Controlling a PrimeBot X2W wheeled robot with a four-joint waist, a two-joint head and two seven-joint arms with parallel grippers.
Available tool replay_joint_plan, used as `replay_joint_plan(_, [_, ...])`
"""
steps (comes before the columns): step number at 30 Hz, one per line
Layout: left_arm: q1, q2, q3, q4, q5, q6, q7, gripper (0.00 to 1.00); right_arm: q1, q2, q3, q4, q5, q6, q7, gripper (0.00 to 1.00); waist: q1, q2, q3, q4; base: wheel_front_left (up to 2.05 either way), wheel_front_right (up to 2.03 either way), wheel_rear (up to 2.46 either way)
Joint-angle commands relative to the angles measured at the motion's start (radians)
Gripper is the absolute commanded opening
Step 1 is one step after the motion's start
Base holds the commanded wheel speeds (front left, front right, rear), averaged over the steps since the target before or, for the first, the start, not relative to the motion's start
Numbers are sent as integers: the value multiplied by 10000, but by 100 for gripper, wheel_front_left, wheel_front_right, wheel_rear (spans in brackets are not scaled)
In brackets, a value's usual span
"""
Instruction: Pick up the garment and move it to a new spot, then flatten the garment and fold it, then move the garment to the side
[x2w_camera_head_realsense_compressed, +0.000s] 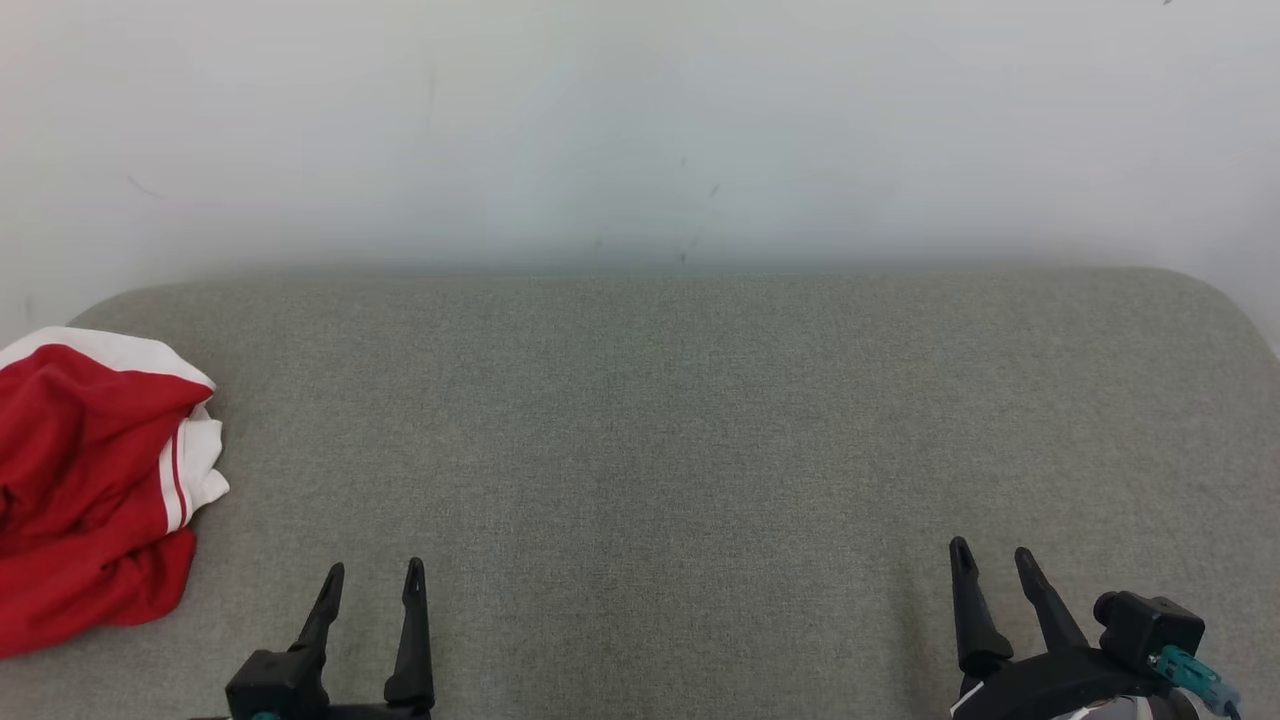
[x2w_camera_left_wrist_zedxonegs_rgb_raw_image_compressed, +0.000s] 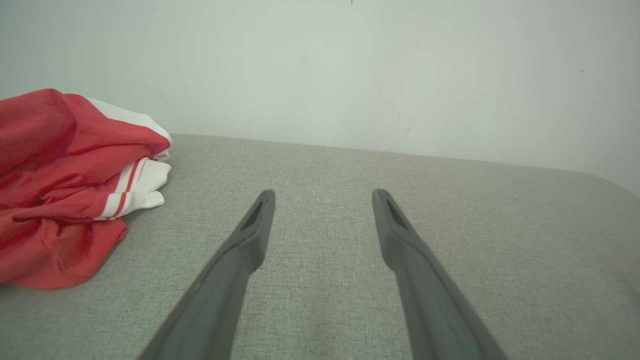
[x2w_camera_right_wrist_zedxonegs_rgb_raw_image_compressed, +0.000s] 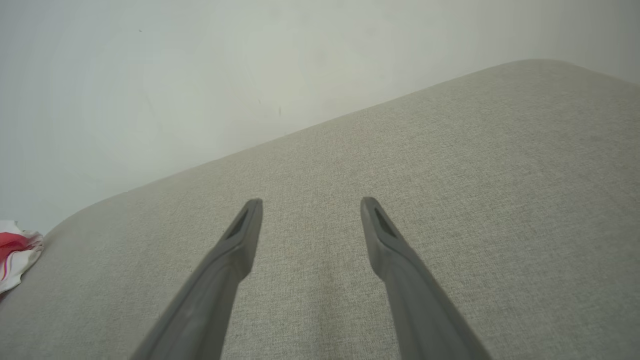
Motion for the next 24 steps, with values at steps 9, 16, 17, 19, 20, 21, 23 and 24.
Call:
replay_joint_plan(9, [69, -80, 98, 177, 638, 57, -266, 100, -6, -67, 120, -31, -764, -17, 39, 100, 0, 0, -81, 15, 0, 0, 0])
replay_joint_plan(16, [203, -111, 135, 138, 1093, 25, -394, 100, 42, -68, 155, -19, -1269, -18, -46, 100, 0, 0, -148, 13, 0, 0, 0])
replay_joint_plan(17, [214, -116, 139, 134, 1172, 19, -404, 100, 46, -68, 163, -13, -1331, -18, -52, 100, 0, 0, -154, 12, 0, 0, 0])
replay_joint_plan(19, [217, -132, 148, 134, 1304, 2, -442, 100, 52, -69, 180, 4, -1460, -19, -93, 100, 0, 0, -163, 12, 0, 0, 0])
replay_joint_plan(20, [207, -139, 150, 131, 1372, -4, -466, 100, 53, -69, 195, 12, -1524, -19, -106, 100, 0, 0, -165, 11, 0, 0, 0])
replay_joint_plan(21, [207, -145, 152, 133, 1451, -12, -483, 100, 52, -70, 212, 19, -1586, -19, -113, 100, 0, 0, -168, 11, 0, 0, 0])
replay_joint_plan(23, [235, -155, 152, 145, 1604, -15, -518, 100, 54, -71, 232, 38, -1724, -19, -123, 100, 0, 0, -173, 13, 0, 0, 0])
replay_joint_plan(24, [247, -161, 154, 155, 1661, -15, -541, 100, 55, -70, 244, 44, -1776, -20, -130, 100, 0, 0, -176, 13, 0, 0, 0])
